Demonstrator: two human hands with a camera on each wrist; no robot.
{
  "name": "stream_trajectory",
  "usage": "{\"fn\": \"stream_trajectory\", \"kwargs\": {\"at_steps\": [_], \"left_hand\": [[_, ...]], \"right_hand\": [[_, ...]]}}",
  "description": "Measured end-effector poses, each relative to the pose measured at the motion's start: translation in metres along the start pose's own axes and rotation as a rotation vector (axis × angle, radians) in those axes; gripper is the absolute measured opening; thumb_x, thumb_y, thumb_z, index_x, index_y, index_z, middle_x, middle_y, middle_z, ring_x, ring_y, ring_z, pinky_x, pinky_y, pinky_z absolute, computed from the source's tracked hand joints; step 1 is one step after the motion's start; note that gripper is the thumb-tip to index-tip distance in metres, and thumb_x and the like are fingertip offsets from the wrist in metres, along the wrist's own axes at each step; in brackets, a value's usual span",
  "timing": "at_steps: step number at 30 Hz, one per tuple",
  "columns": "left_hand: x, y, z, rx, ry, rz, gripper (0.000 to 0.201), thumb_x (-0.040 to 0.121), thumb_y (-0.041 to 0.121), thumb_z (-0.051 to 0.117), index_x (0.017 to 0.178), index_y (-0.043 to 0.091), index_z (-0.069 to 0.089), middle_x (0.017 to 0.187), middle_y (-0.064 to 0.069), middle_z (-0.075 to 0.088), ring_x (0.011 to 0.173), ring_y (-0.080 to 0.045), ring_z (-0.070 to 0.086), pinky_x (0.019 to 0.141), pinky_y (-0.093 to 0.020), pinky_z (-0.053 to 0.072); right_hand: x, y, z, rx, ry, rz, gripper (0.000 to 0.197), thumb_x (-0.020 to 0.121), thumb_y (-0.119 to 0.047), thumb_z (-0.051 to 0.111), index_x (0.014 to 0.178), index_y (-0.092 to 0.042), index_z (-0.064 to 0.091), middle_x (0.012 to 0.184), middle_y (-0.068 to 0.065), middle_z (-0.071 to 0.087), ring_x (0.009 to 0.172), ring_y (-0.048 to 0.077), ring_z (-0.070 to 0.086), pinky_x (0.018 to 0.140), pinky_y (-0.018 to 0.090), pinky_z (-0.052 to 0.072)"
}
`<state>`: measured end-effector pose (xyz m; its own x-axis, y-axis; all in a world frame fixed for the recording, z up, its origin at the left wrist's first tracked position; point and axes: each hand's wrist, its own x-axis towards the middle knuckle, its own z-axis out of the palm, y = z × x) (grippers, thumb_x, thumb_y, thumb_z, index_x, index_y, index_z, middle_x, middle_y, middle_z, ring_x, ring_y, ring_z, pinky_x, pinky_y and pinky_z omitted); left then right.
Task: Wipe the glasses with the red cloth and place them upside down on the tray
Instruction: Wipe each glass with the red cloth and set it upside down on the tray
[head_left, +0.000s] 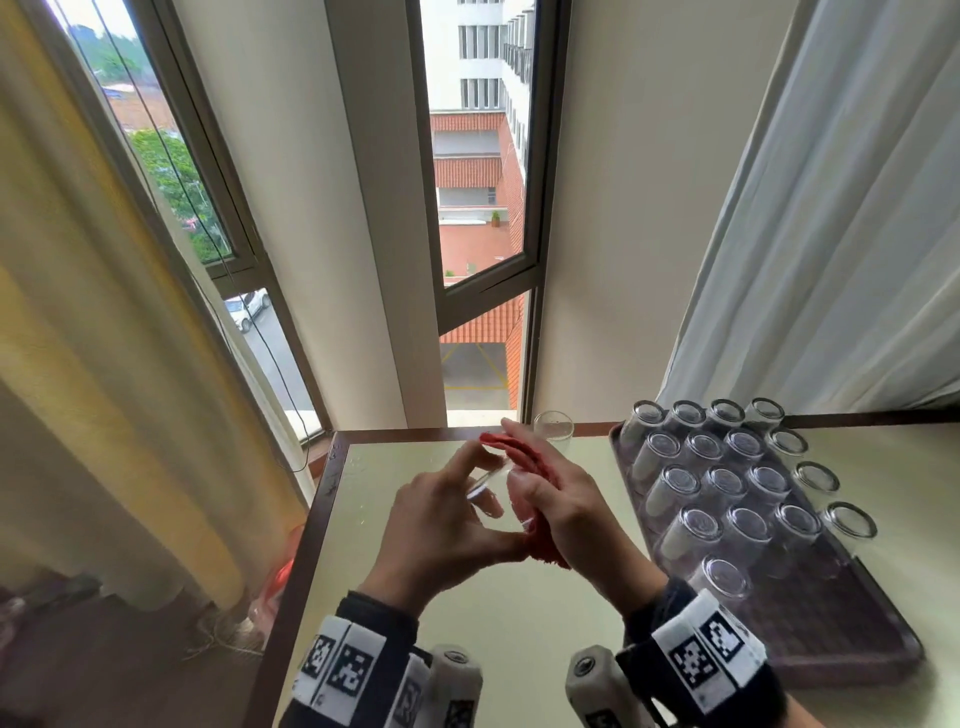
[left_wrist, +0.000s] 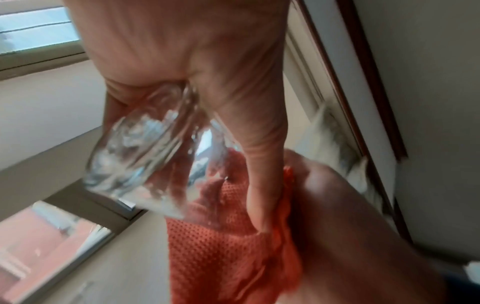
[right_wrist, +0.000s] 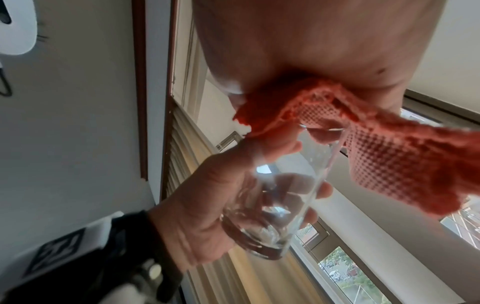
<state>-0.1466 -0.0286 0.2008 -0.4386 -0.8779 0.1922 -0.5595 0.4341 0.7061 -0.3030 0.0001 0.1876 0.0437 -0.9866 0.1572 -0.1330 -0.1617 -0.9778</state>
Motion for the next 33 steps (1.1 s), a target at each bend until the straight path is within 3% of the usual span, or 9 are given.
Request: {"fn": "stream_trajectory", "kwargs": {"at_steps": [3,5,9,14,17,21,25,31,33], "left_hand": [[0.0,-0.007,-0.001,-0.258,-0.051,-0.088,0.073,0.048,0.052,0.087,0.112,0.031,0.058,0.075,0.004,0.075,0.061,-0.011,0.069,0.065,-0.033,0.057],[-0.001,-0.005,0.0,-0.265,-0.039,-0.079,0.073,0.047,0.054,0.084,0.111,0.032,0.058,0.074,0.004,0.074,0.06,-0.012,0.068,0.063,-0.032,0.056],[-0.003,0.004,-0.001,-0.065,0.028,0.006,0.07,0.049,0.058,0.087,0.107,0.032,0.059,0.075,0.012,0.07,0.057,-0.004,0.063,0.059,-0.019,0.052],[-0.005,0.002,0.003,-0.185,0.045,-0.086,0.07,0.046,0.057,0.088,0.104,0.03,0.06,0.074,0.008,0.074,0.064,-0.008,0.07,0.066,-0.036,0.06],[-0.006,0.003,0.005,-0.176,0.05,-0.094,0.07,0.049,0.048,0.093,0.108,0.03,0.059,0.073,0.009,0.073,0.063,-0.007,0.069,0.065,-0.031,0.059],[-0.007,0.012,0.005,0.094,0.096,-0.003,0.075,0.052,0.058,0.089,0.115,0.033,0.057,0.077,0.015,0.07,0.06,-0.001,0.064,0.061,-0.021,0.055],[-0.009,0.01,0.005,0.047,0.105,-0.068,0.071,0.052,0.057,0.089,0.11,0.032,0.059,0.075,0.014,0.071,0.062,-0.001,0.065,0.06,-0.015,0.05],[-0.008,0.007,0.009,0.008,0.109,-0.15,0.067,0.054,0.052,0.09,0.108,0.031,0.057,0.075,0.012,0.071,0.063,-0.002,0.065,0.057,-0.008,0.041],[-0.008,0.007,0.008,0.077,0.099,-0.136,0.068,0.055,0.054,0.09,0.111,0.031,0.057,0.079,0.011,0.071,0.066,-0.003,0.065,0.057,-0.006,0.04]], "right_hand": [[-0.006,-0.003,0.003,-0.033,0.011,-0.059,0.053,0.091,-0.025,0.046,0.144,-0.025,0.046,0.087,-0.019,0.068,0.06,-0.01,0.058,0.057,0.006,0.042],[-0.007,-0.002,0.003,-0.042,0.041,-0.087,0.053,0.091,-0.021,0.046,0.144,-0.022,0.048,0.093,-0.008,0.067,0.058,-0.006,0.057,0.055,0.007,0.041],[-0.005,0.0,0.002,0.0,0.057,-0.067,0.062,0.086,-0.044,0.052,0.142,-0.019,0.049,0.115,-0.01,0.067,0.094,-0.004,0.066,0.078,0.011,0.048],[-0.009,-0.003,0.005,-0.036,0.075,-0.088,0.052,0.092,-0.032,0.053,0.142,-0.017,0.051,0.122,-0.009,0.067,0.103,-0.009,0.063,0.085,0.008,0.046],[-0.009,-0.002,0.005,-0.082,0.129,-0.119,0.052,0.091,-0.03,0.055,0.141,-0.019,0.053,0.117,-0.001,0.069,0.088,-0.003,0.067,0.076,0.009,0.048],[-0.004,-0.001,0.003,-0.033,0.126,-0.076,0.056,0.088,-0.036,0.055,0.139,-0.016,0.054,0.122,-0.001,0.068,0.109,0.008,0.065,0.095,0.021,0.051],[-0.006,-0.005,0.006,-0.022,0.09,-0.071,0.039,0.089,-0.033,0.054,0.128,-0.031,0.057,0.119,-0.016,0.067,0.113,-0.001,0.062,0.093,0.012,0.046],[-0.007,0.002,0.011,0.059,0.149,-0.121,0.039,0.094,-0.011,0.057,0.127,-0.032,0.06,0.117,-0.007,0.071,0.079,0.022,0.068,0.075,0.021,0.05],[-0.01,0.008,0.012,0.094,0.158,-0.094,0.038,0.094,-0.015,0.056,0.13,-0.027,0.059,0.123,-0.005,0.069,0.091,0.008,0.069,0.081,0.017,0.05]]}}
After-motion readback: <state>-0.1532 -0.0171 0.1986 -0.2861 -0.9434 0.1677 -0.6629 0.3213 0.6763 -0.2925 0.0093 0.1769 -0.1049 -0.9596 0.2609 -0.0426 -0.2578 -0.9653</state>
